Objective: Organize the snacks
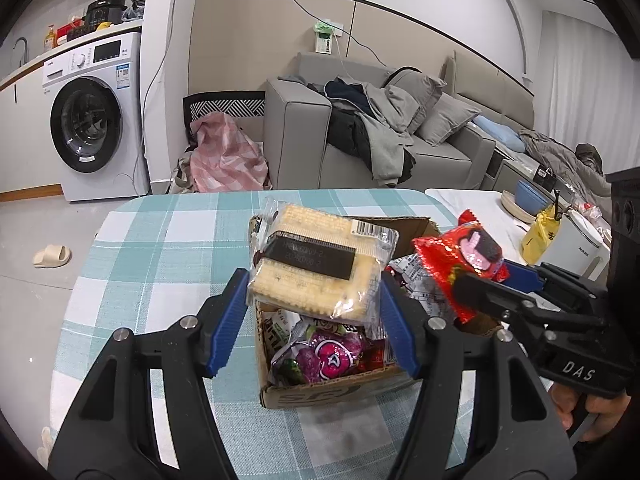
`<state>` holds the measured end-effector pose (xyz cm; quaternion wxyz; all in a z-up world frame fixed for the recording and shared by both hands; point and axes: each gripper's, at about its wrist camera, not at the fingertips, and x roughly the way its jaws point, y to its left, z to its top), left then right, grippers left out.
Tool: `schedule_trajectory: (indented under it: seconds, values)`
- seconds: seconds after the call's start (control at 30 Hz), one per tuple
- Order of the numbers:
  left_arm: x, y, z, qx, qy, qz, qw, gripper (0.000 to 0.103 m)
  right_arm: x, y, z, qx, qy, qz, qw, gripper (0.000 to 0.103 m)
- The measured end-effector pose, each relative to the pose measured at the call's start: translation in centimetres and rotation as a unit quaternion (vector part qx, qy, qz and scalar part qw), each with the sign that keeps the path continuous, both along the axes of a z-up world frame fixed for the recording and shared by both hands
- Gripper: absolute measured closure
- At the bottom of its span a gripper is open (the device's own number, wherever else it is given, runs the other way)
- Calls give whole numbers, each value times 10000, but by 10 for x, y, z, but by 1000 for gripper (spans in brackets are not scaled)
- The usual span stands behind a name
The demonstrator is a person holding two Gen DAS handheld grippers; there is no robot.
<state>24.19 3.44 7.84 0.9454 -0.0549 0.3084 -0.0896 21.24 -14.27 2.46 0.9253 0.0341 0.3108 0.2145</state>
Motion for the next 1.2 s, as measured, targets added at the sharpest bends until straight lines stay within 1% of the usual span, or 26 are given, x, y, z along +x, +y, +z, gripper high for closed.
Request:
schedule_trajectory:
  seconds: [0.1,0.2,0.4,0.47,0.53,0.67,0.73,0.77,0.8,0.87,0.93,1.0,1.07,1.1,1.13,1.2]
  values:
    - [8,0,-5,-35,31,-9,10000,42,7,3,-3,-2,20,-23,10000,55]
    - [15,-1,-11,-20,63,-13,10000,42,15,7,-7,-107,34,-68,9999,55]
    - [22,-1,-26,-29,206,-56,9998,42,26,7,-12,-134,97,-252,9995,55]
    - [25,-3,-30,3,231,-69,9997,42,30,7,-15,-113,178,-273,9994,55]
    - [24,-3,-32,14,233,-85,9997,42,30,7,-15,-138,168,-236,9995,54]
    - [21,-4,-33,51,223,-104,9997,41,23,5,-11,-234,12,-162,9996,46]
    - [19,-2,-32,47,220,-71,9997,40,18,2,-9,-238,-36,-149,9996,38]
    - [16,-2,-30,34,210,-79,9997,39,15,0,-8,-240,-69,-137,9996,36]
    - [14,-1,-29,18,199,-96,9998,37,12,-1,-6,-255,-96,-148,9995,32]
    - [7,0,-26,-3,190,-100,9998,32,6,-6,-3,-247,-141,-132,9995,29]
    - [-1,1,-22,-10,137,-85,9999,22,-3,-11,1,-219,-196,-121,9995,18]
    - [-11,4,-18,-45,84,-84,9999,18,-11,-16,4,-188,-253,-138,9994,11]
    - [-22,7,-15,-99,54,-108,9999,12,-19,-21,7,-119,-260,-109,9995,8]
    - [-27,8,-14,-119,28,-93,9999,4,-22,-23,8,-109,-260,-132,9995,4]
    - [-33,8,-11,-118,-10,-58,9999,1,-26,-25,9,-116,-260,-164,9995,1]
    - [-46,10,-7,-124,-108,-72,9998,1,-35,-28,10,-123,-319,-187,9992,0]
